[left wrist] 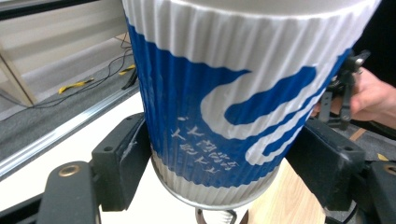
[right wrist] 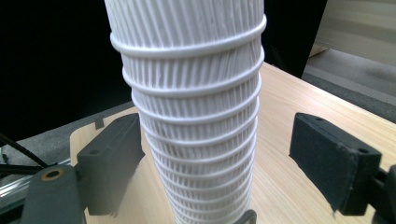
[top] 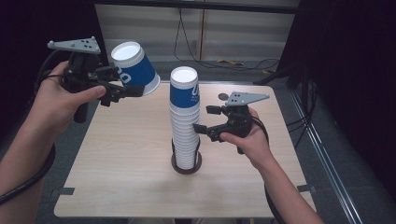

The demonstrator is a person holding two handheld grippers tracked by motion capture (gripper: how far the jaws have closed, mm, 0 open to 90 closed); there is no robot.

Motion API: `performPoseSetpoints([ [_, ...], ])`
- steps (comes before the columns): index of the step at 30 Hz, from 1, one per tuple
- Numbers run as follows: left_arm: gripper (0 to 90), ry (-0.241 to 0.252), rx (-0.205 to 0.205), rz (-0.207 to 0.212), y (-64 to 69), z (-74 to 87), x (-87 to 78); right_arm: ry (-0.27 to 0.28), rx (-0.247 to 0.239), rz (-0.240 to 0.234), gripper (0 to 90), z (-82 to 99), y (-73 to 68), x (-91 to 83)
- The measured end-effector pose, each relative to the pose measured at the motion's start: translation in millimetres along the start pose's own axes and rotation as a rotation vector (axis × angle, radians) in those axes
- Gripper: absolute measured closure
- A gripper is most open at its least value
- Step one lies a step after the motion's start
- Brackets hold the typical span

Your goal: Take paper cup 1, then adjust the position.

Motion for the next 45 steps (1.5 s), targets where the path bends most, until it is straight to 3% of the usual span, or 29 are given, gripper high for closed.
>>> performPoseSetpoints([
  [18, 24.0, -0.1, -0.037, -0.015, -12.3, 74.1, 17.8, -0.04, -0.006, -0.02, 16.2, 28.8, -4.8, 3.7],
  [33, 24.0, -0.138, -0.051, -0.015, -11.3, 109.8, 24.3, -0.052, -0.006, -0.035, 16.3, 44.5, -7.4, 6.8],
  [45, 24.0, -0.195, -0.036, -0.009, -5.9, 139.2, 35.2, -0.078, -0.028, -0.043, 16.2, 57.3, -13.1, 9.2],
])
Point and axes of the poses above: each handheld gripper's, and its own axes: x roughly forward along the jaws, z roughly out of its underside, y roughly to its right, the point moved 5 cm from there along x, roughly forward along the jaws, and after that the axes turned 1 degree about y, right-handed, at the moved point
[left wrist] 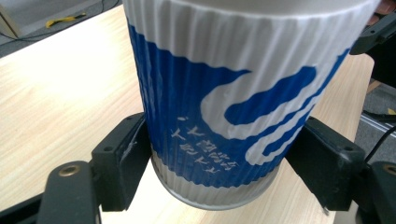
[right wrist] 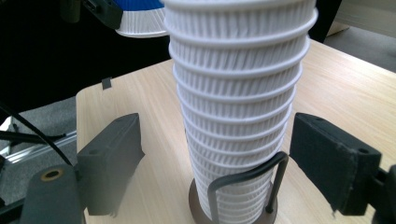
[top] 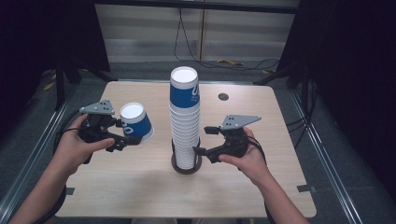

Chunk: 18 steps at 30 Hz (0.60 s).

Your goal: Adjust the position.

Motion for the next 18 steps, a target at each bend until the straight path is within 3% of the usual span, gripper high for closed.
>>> performPoseSetpoints([
  [18, 24.0, -0.041, 0.015, 0.036, 13.2, 28.3, 24.1, -0.021, -0.023, -0.013, 16.1, 14.5, -7.6, 2.9],
])
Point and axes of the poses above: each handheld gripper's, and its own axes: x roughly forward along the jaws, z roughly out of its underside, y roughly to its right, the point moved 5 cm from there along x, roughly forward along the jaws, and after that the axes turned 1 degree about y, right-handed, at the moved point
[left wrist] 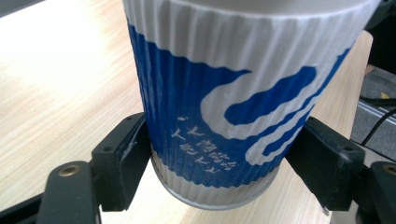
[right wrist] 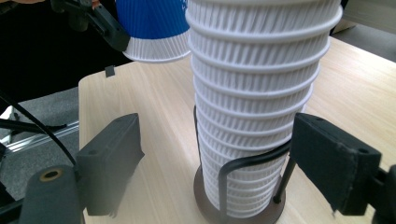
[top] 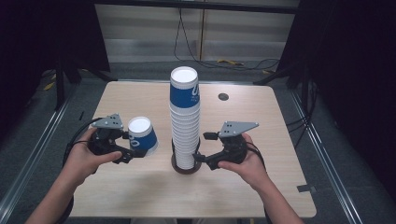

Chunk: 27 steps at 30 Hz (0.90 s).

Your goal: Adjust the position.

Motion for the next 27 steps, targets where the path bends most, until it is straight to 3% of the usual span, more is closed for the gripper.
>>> performPoseSetpoints([
  [9, 24.0, -0.045, 0.005, 0.015, 4.2, 13.4, 14.2, -0.011, -0.003, -0.013, 16.1, 6.5, -3.4, 3.7],
  [11, 24.1, -0.073, 0.014, 0.013, 5.3, 18.7, 18.7, -0.018, -0.005, -0.018, 16.1, 8.4, -5.3, 5.6],
  [20, 24.8, -0.121, 0.03, 0.017, 7.4, 25.9, 24.1, -0.032, -0.011, -0.031, 16.1, 13.4, -8.9, 12.0],
  [27, 25.6, -0.196, 0.073, 0.015, 9.2, 27.7, 25.4, -0.044, -0.007, -0.045, 16.0, 19.1, -12.5, 18.5],
])
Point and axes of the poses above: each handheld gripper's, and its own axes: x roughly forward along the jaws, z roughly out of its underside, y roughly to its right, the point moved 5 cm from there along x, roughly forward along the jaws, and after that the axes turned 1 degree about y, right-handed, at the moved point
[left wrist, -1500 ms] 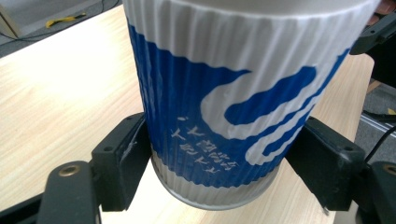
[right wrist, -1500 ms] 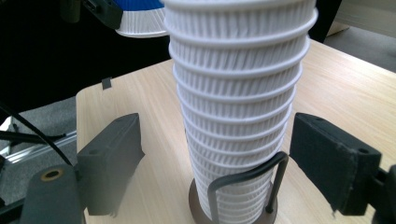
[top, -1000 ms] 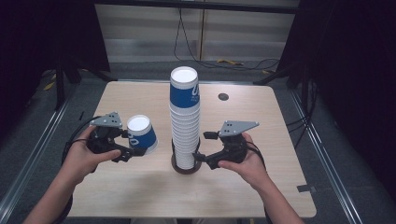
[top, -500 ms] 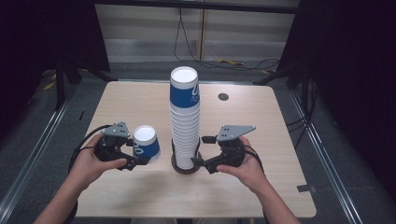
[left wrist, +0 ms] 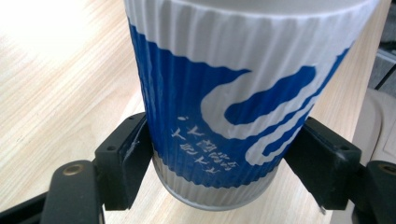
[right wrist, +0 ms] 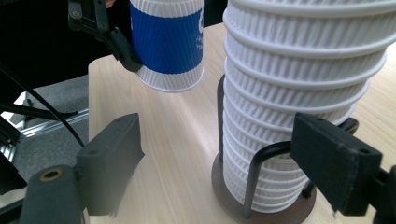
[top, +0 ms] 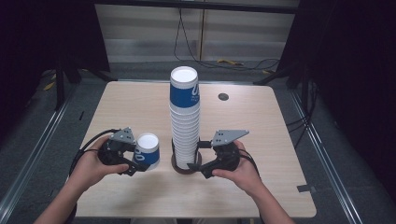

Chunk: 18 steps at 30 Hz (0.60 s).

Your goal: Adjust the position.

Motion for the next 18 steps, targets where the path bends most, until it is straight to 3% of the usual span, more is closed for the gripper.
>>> performPoseSetpoints([
  [3, 25.8, -0.029, 0.008, -0.002, 1.5, 0.6, 1.0, 0.006, -0.004, 0.003, 16.0, 0.4, -0.1, 0.1],
  [4, 25.8, -0.072, 0.038, 0.008, 2.0, 1.9, 1.6, 0.015, 0.002, -0.001, 16.0, 0.5, -0.5, -1.0],
  [7, 25.8, -0.099, 0.045, 0.003, 3.1, 2.7, 2.4, 0.016, 0.003, -0.006, 16.0, 1.9, -1.4, -1.8],
  [18, 26.0, -0.141, 0.068, 0.019, 13.2, 2.7, 10.6, 0.007, -0.008, -0.018, 16.1, 7.6, -7.4, -7.1],
])
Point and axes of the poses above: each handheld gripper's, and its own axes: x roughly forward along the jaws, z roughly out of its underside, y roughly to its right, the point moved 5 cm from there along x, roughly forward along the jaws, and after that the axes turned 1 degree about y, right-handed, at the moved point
